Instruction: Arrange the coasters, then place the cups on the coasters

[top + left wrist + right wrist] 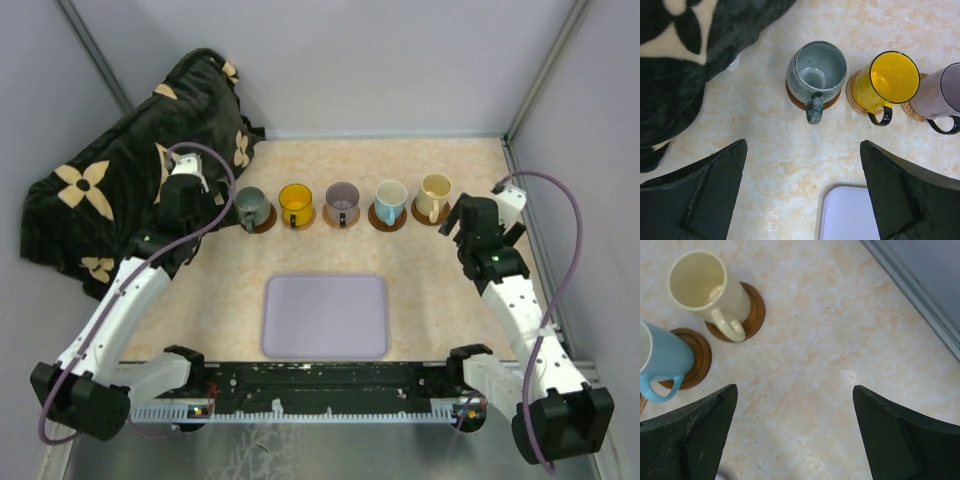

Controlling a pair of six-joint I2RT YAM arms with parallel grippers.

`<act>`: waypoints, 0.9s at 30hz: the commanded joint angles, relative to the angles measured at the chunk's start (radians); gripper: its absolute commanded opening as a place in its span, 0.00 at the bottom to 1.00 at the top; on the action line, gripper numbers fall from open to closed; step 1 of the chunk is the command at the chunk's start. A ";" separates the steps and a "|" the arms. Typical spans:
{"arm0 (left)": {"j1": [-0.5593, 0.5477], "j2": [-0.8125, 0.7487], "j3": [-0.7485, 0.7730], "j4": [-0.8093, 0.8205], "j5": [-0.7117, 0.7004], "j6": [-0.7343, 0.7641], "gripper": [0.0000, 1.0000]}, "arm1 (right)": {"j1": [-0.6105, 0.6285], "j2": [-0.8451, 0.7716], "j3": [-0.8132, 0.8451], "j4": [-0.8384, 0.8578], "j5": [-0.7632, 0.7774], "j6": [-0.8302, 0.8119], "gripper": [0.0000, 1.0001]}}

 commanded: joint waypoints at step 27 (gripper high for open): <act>0.006 -0.488 -0.054 -0.326 -0.262 -0.052 1.00 | -0.090 -0.382 0.039 -0.156 0.102 0.023 0.99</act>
